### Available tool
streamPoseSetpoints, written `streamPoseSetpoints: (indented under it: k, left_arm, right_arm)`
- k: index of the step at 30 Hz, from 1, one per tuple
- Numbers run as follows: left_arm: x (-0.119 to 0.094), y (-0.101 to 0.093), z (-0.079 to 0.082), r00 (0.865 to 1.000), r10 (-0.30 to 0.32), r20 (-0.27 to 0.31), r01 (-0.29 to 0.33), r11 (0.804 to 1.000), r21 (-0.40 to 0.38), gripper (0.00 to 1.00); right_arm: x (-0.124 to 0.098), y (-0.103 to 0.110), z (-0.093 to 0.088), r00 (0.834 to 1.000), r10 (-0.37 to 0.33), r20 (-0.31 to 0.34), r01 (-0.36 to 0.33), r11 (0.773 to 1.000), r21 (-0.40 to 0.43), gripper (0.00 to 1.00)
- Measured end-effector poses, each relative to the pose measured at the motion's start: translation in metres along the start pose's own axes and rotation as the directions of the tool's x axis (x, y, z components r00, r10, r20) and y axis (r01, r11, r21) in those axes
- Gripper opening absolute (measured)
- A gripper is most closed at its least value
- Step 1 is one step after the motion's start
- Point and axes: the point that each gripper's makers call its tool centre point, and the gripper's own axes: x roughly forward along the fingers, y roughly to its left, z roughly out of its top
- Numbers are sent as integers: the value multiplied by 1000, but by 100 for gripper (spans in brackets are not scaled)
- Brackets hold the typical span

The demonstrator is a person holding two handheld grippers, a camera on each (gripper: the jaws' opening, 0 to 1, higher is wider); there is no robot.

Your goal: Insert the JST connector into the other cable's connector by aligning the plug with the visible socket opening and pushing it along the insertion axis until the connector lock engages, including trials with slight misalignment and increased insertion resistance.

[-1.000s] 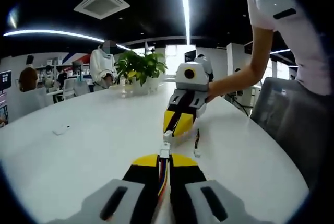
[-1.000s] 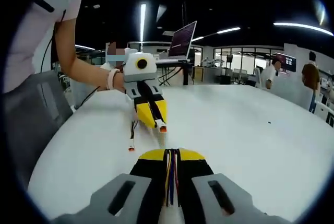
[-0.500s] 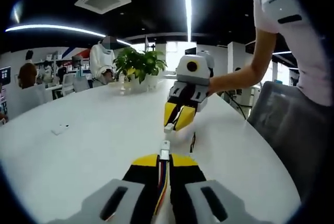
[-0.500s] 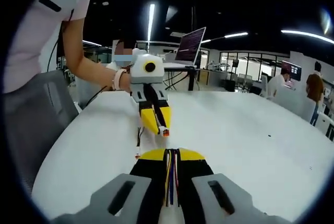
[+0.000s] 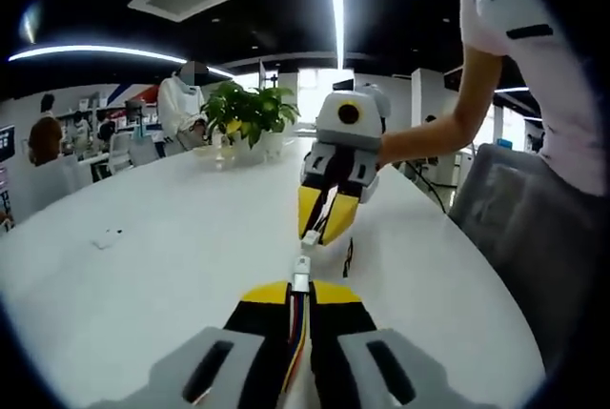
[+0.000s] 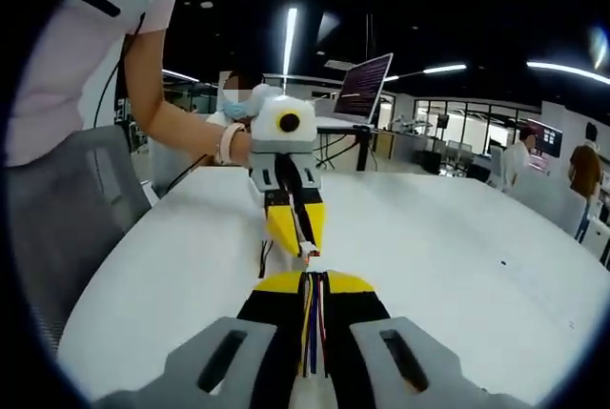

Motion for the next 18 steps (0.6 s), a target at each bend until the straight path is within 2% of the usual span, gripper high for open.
streamPoseSetpoints:
  k: [12, 18]
  left_arm:
    - [5, -7, -8, 998, -25, -49, 25, 1000, 4, 1]
    - [6, -6, -8, 998, -16, -64, 18, 999, 37, 1]
  right_arm:
    - [6, 1, -11, 1000, 23, -11, -23, 1000, 9, 3]
    - [6, 3, -14, 999, 35, -23, -35, 999, 7, 3]
